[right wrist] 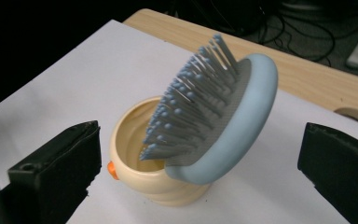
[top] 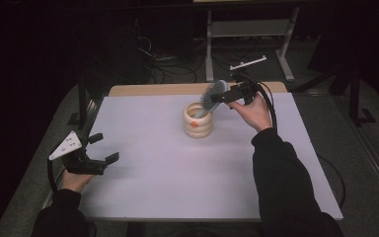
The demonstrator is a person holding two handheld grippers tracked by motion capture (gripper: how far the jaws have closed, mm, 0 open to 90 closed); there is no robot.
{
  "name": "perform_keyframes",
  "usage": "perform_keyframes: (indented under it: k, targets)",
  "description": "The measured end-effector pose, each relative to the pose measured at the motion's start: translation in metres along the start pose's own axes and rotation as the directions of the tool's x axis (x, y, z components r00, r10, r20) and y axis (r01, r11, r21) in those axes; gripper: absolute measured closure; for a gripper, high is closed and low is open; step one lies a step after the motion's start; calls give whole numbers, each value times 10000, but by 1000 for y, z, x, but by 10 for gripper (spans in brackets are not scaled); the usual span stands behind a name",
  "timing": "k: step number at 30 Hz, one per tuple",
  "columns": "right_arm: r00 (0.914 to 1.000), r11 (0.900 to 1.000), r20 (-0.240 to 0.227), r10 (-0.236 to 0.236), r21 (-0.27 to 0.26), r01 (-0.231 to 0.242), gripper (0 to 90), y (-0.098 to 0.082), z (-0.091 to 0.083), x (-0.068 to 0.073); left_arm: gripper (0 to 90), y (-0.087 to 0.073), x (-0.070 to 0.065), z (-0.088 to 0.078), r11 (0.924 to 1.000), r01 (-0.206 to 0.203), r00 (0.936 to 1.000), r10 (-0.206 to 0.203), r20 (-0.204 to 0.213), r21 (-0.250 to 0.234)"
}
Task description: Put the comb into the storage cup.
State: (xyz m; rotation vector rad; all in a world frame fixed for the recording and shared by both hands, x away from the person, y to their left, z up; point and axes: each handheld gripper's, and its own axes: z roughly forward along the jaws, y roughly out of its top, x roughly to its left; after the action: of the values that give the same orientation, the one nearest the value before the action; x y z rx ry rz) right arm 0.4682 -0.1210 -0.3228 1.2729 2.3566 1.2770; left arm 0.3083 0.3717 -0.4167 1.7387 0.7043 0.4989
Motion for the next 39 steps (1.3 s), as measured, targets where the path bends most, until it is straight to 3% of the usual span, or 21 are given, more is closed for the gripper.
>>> perform_keyframes:
  k: [7,20,28,39]
  targets:
    - [9986,9984,-88,-527,-232,525,0,-8,-7,0,0,0,0,1,9999,43,10000,-43,42,97]
    - [9974,9962,-326,-639,-608,618,0,-24,-22,-2,0,-2,0,2,9997,130,9999,-130,-13,209]
    - [9978,9950,-422,-517,-880,479,0,-33,-35,-12,0,-2,1,2,9996,188,9998,-186,-100,192]
    - [9986,9941,-268,-458,-998,430,0,-49,-48,-21,0,-2,1,2,9995,207,9997,-204,-91,248]
